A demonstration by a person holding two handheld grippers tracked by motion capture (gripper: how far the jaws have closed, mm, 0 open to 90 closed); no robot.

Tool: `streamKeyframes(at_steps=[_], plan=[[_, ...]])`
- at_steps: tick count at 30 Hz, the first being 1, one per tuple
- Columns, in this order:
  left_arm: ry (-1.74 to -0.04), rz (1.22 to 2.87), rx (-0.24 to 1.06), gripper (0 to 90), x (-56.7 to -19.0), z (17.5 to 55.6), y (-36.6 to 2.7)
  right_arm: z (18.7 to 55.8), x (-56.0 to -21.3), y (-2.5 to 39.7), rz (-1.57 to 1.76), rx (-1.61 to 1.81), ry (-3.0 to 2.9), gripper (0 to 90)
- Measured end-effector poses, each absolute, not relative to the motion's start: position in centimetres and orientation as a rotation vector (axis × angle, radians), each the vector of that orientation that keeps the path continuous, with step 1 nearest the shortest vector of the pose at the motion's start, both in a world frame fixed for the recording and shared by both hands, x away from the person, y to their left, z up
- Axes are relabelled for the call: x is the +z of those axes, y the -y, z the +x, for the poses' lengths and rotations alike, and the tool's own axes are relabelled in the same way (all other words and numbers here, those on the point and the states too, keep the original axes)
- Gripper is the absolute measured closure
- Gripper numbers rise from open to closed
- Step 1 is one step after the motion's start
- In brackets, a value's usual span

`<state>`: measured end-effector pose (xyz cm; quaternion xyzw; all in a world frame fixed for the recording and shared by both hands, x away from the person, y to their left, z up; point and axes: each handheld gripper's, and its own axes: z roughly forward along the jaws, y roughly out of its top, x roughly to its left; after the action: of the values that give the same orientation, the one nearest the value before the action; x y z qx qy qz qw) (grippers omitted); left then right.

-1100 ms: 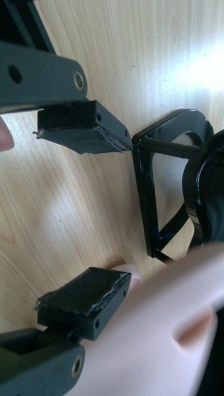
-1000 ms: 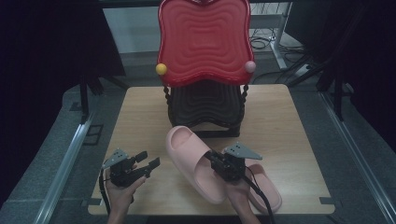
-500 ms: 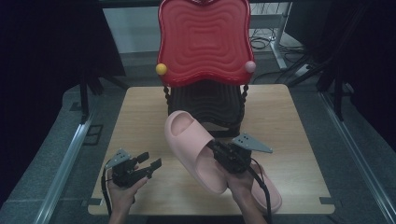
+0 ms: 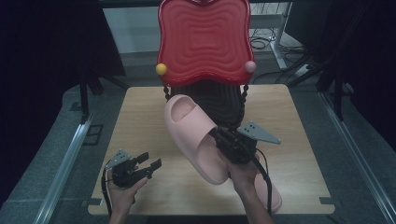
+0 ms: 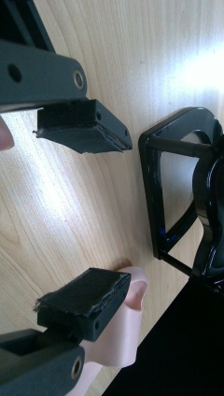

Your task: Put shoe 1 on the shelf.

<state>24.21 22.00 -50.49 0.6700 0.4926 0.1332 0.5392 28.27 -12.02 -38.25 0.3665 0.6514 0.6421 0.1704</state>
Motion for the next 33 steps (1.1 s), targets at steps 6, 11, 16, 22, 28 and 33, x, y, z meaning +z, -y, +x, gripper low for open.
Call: streamKeyframes(at_steps=[6, 11, 16, 22, 28, 33], plan=[[-1.171, 1.598, 0.312, 31.1, -50.6, 24.3, -21.8, 29.0, -36.7, 12.0, 1.050, 1.834, -1.829, 83.9], [-1.171, 1.597, 0.312, 31.1, -50.6, 24.3, -21.9, 29.9, -35.5, 11.9, 1.064, 1.840, -1.799, 83.9], [-1.173, 1.598, 0.307, 31.1, -50.7, 24.3, -21.9, 30.4, -34.4, 11.8, 1.055, 1.836, -1.789, 83.9], [-1.170, 1.599, 0.306, 31.0, -50.7, 24.3, -21.8, 30.8, -33.1, 11.2, 1.041, 1.841, -1.779, 83.9], [-1.172, 1.595, 0.303, 31.0, -50.7, 24.3, -21.9, 31.4, -31.9, 10.7, 1.021, 1.840, -1.764, 83.9], [-1.174, 1.591, 0.303, 31.0, -50.7, 24.3, -22.0, 31.9, -31.2, 10.0, 1.019, 1.815, -1.763, 84.0]])
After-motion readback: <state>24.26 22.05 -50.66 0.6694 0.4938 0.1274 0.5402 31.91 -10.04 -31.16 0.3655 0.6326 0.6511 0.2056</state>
